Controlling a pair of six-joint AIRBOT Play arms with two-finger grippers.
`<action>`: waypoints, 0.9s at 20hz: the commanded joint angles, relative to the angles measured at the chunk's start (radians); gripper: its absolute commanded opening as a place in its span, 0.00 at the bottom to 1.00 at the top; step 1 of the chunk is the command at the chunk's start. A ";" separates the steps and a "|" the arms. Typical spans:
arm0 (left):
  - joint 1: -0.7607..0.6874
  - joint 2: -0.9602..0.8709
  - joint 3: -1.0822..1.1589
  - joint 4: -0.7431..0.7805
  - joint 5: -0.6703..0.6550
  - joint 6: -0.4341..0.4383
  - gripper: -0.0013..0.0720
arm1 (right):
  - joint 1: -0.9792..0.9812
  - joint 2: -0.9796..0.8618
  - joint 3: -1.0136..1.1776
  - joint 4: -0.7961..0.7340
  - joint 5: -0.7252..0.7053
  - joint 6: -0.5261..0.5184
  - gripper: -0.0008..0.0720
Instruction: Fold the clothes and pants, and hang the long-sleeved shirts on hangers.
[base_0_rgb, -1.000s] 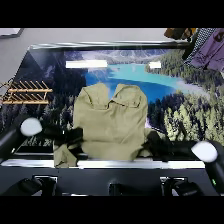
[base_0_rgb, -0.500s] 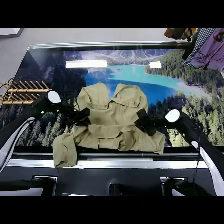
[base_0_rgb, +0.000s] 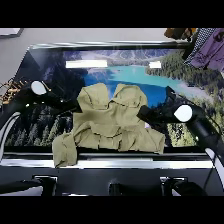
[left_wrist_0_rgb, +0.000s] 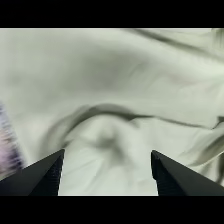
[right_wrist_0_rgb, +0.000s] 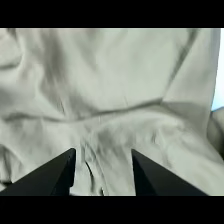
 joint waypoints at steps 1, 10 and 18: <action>0.000 0.162 -0.151 0.075 0.099 0.019 0.87 | 0.163 0.073 0.015 -0.198 0.101 -0.020 0.60; -0.075 0.323 -0.422 0.075 0.224 -0.033 0.87 | 0.441 -0.194 0.015 -0.362 -0.053 0.123 0.73; -0.075 0.322 -0.422 0.076 0.228 -0.033 0.87 | 0.441 -0.301 0.015 -0.381 -0.167 0.125 0.73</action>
